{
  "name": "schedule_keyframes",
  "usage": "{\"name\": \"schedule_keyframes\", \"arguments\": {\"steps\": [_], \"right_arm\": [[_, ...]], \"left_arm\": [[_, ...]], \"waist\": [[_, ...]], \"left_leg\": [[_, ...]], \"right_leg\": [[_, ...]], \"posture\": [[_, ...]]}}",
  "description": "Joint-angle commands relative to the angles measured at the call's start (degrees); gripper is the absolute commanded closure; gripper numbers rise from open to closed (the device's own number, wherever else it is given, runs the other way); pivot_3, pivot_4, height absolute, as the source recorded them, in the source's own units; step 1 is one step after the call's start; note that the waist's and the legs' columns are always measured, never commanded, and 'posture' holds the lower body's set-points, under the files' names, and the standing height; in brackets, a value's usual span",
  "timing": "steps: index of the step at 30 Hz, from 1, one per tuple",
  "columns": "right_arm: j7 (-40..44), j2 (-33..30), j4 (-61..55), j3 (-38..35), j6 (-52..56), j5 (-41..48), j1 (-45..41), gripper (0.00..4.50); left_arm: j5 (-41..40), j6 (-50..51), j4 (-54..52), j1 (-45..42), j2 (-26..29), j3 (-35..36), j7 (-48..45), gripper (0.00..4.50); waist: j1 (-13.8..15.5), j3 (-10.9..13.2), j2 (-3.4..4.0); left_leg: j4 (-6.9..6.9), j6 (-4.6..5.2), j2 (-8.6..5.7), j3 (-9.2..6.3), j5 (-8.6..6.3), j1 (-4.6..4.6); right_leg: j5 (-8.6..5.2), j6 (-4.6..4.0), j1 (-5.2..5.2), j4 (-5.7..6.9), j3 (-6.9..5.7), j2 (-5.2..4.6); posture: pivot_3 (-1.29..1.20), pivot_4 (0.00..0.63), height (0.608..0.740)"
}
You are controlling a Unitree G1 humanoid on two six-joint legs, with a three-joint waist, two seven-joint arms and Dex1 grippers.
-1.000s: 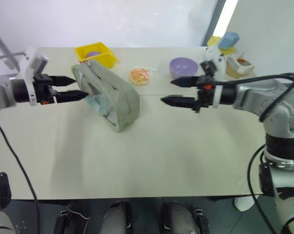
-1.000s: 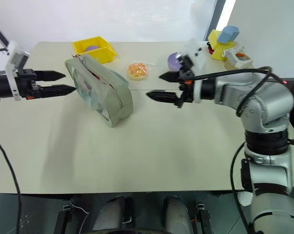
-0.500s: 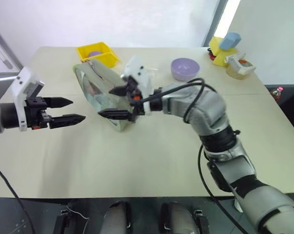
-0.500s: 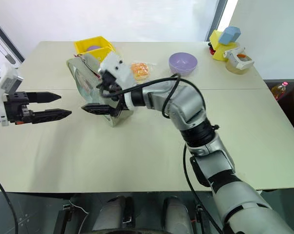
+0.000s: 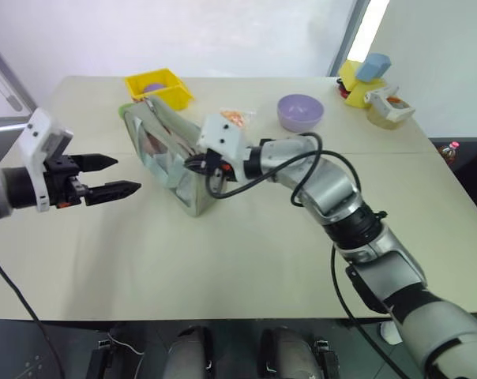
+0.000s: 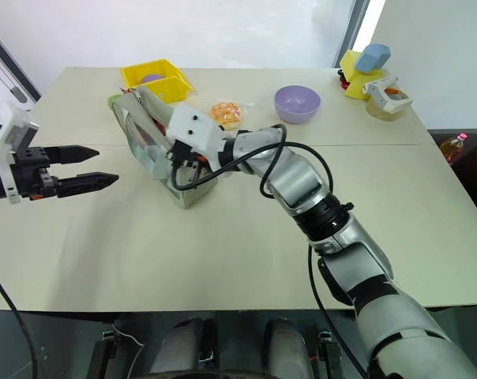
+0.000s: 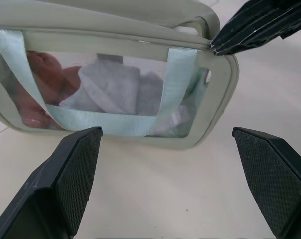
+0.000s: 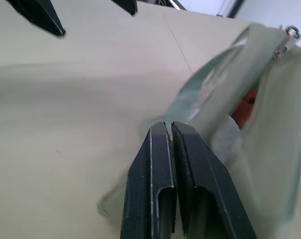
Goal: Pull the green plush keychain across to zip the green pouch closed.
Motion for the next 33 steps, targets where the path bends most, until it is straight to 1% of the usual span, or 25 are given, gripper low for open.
{"name": "schedule_keyframes", "arguments": {"steps": [1, 2, 3, 5, 6, 9, 11, 14, 19, 22, 24, 25, 27, 31, 32, 33], "right_arm": [[-0.66, 0.52, -1.5, -3.0, 1.75, 0.09, 0.59, 4.44], [-1.07, 1.55, -2.02, -4.38, 3.06, 1.32, 0.36, 4.44], [-1.16, 3.27, -3.24, -6.92, 6.24, 4.59, 0.06, 4.21], [-1.52, 5.7, -5.34, -10.59, 10.85, 8.96, -0.32, 3.55], [-2.01, 6.58, -6.16, -11.99, 12.72, 10.34, -0.47, 3.05], [-5.35, 7.86, -7.37, -14.52, 15.64, 10.76, -1.59, 1.52], [-4.8, 6.88, -8.69, -12.72, 17.11, 10.64, -1.27, 0.51], [-4.88, 6.99, -9.77, -10.73, 18.34, 10.73, -0.01, 0.51], [-5.2, 8.1, -9.0, -6.21, 16.94, 8.78, 1.08, 0.51], [-5.57, 9.0, -5.55, -1.87, 12.13, 4.99, 2.14, 0.51], [-5.98, 9.22, -3.76, -0.51, 9.94, 2.96, 2.04, 0.51], [-5.99, 9.11, -3.31, -0.33, 9.1, 2.29, 1.92, 0.74], [-5.98, 8.96, -2.81, -0.68, 8.27, 1.57, 1.73, 1.38], [-5.33, 7.14, -2.59, -1.29, 6.46, -0.32, 2.14, 3.41], [-4.97, 6.31, -3.08, -1.53, 6.15, -0.5, 2.52, 3.99], [-4.57, 5.35, -3.71, -1.84, 5.95, -0.6, 2.86, 4.44]], "left_arm": [[0.91, -2.69, 1.51, -3.16, -0.07, -1.62, 0.08, 0.0], [1.19, -3.14, 2.15, -3.82, -0.1, -2.29, -0.02, 0.0], [1.47, -3.65, 2.85, -4.31, 0.02, -2.85, -0.27, 0.0], [1.85, -4.32, 3.82, -4.83, 0.29, -3.47, -0.74, 0.0], [1.91, -4.55, 4.13, -4.93, 0.48, -3.6, -0.95, 0.0], [2.13, -4.96, 5.09, -5.8, 0.9, -4.12, -1.5, 0.0], [2.17, -5.06, 5.2, -6.06, 0.99, -4.32, -1.57, 0.0], [2.33, -5.07, 4.89, -5.94, 0.8, -4.45, -1.6, 0.0], [2.94, -5.57, 4.8, -5.24, 1.3, -4.87, -2.48, 0.0], [3.0, -5.31, 4.84, -6.09, 1.05, -5.41, -2.17, 0.0], [3.0, -5.2, 4.71, -6.09, 1.14, -5.39, -2.23, 0.0], [3.04, -5.21, 4.66, -6.0, 1.21, -5.38, -2.3, 0.0], [3.13, -5.31, 4.66, -5.81, 1.35, -5.35, -2.42, 0.0], [3.68, -5.71, 5.13, -6.1, 1.17, -5.79, -2.31, 0.0], [3.78, -5.75, 5.15, -6.33, 0.99, -5.99, -2.23, 0.0], [3.83, -5.79, 5.17, -6.58, 0.8, -6.22, -2.2, 0.0]], "waist": [[-0.09, 0.0, 0.0], [-0.2, 0.0, 0.0], [-0.32, 0.0, 0.0], [-0.42, 0.01, 0.01], [-0.41, 0.01, 0.01], [-0.27, 0.01, 0.01], [0.03, 0.01, 0.01], [-0.09, 0.0, 0.01], [-0.38, 0.01, 0.01], [-0.36, 0.0, 0.01], [-0.36, 0.0, 0.01], [-0.36, 0.01, 0.01], [-0.22, 0.0, 0.01], [-0.19, 0.0, 0.01], [-0.2, 0.0, 0.01], [-0.21, 0.0, 0.01]], "left_leg": [[-0.02, 0.0, 0.0, 0.01, 0.0, 0.0], [-0.02, 0.0, 0.0, 0.03, 0.0, 0.0], [-0.03, 0.0, 0.0, 0.06, 0.0, 0.0], [-0.03, -0.01, 0.01, 0.09, 0.01, -0.01], [-0.05, -0.03, 0.02, 0.09, 0.02, -0.01], [-0.04, -0.02, 0.03, 0.1, 0.01, -0.02], [-0.03, -0.02, 0.02, 0.09, 0.01, -0.02], [-0.03, -0.01, 0.01, 0.08, 0.01, -0.03], [-0.04, -0.02, 0.02, 0.09, 0.01, -0.03], [-0.04, -0.02, 0.02, 0.1, 0.01, -0.03], [-0.04, -0.02, 0.02, 0.1, 0.01, -0.03], [-0.04, -0.02, 0.02, 0.11, 0.01, -0.03], [-0.04, -0.02, 0.02, 0.1, 0.01, -0.04], [-0.03, -0.02, 0.01, 0.1, 0.01, -0.05], [-0.03, -0.02, 0.02, 0.09, 0.01, -0.05], [-0.03, -0.02, 0.02, 0.09, 0.01, -0.05]], "right_leg": [[0.0, 0.0, -0.02, 0.0, 0.0, 0.0], [0.0, 0.0, -0.03, 0.01, 0.0, 0.01], [0.0, 0.0, -0.05, 0.02, 0.0, 0.01], [0.0, 0.0, -0.09, 0.03, 0.01, 0.02], [0.0, 0.0, -0.1, 0.05, 0.01, 0.03], [0.0, 0.0, -0.11, 0.05, 0.01, 0.03], [0.0, 0.0, -0.08, 0.02, 0.01, 0.02], [0.0, 0.0, -0.07, 0.01, 0.01, 0.02], [0.0, 0.0, -0.11, 0.03, 0.01, 0.03], [0.0, 0.0, -0.12, 0.03, 0.02, 0.03], [0.0, 0.0, -0.12, 0.03, 0.02, 0.03], [0.0, 0.0, -0.12, 0.03, 0.01, 0.03], [0.0, 0.0, -0.12, 0.03, 0.02, 0.03], [0.0, 0.0, -0.12, 0.02, 0.01, 0.02], [0.0, 0.0, -0.12, 0.03, 0.01, 0.02], [0.0, 0.0, -0.12, 0.03, 0.01, 0.03]], "posture": [[0.0, 0.15, 0.74], [0.0, 0.15, 0.74], [0.0, 0.15, 0.74], [0.0, 0.15, 0.74], [0.0, 0.15, 0.74], [0.0, 0.15, 0.74], [0.0, 0.15, 0.74], [0.0, 0.15, 0.74], [0.0, 0.15, 0.74], [0.0, 0.15, 0.74], [0.0, 0.15, 0.74], [0.0, 0.15, 0.74], [0.0, 0.15, 0.74], [0.0, 0.15, 0.74], [0.0, 0.15, 0.74], [0.0, 0.15, 0.74]]}}
